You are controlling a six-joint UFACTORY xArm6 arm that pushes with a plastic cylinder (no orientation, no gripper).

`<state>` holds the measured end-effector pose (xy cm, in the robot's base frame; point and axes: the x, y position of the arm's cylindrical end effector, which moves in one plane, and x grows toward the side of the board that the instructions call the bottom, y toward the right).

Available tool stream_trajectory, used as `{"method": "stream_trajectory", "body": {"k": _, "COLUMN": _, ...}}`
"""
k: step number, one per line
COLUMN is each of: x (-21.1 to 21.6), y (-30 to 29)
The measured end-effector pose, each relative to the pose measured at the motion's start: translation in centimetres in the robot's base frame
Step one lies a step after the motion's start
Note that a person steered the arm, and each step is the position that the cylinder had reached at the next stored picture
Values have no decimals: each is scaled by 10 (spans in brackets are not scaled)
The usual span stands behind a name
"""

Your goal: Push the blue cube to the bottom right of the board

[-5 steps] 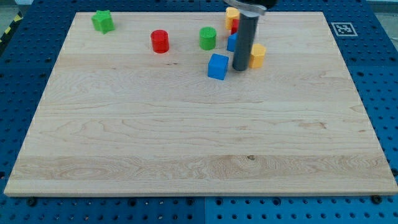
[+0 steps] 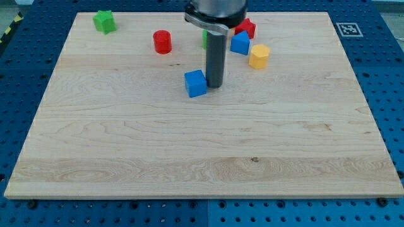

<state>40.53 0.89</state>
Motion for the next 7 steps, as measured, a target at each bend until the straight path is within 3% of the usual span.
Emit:
{"method": "stream_trajectory", "body": {"k": 2, "x": -23, "y": -65}}
{"method": "stream_trajectory", "body": {"k": 3, "x": -13, "y": -83}}
{"method": "stream_trajectory", "body": {"k": 5, "x": 26, "y": 69}}
{"method": "stream_trajectory", "body": {"k": 6, "x": -5, "y": 55}}
{"method": "stream_trajectory", "body": {"k": 7, "x": -9, "y": -7}}
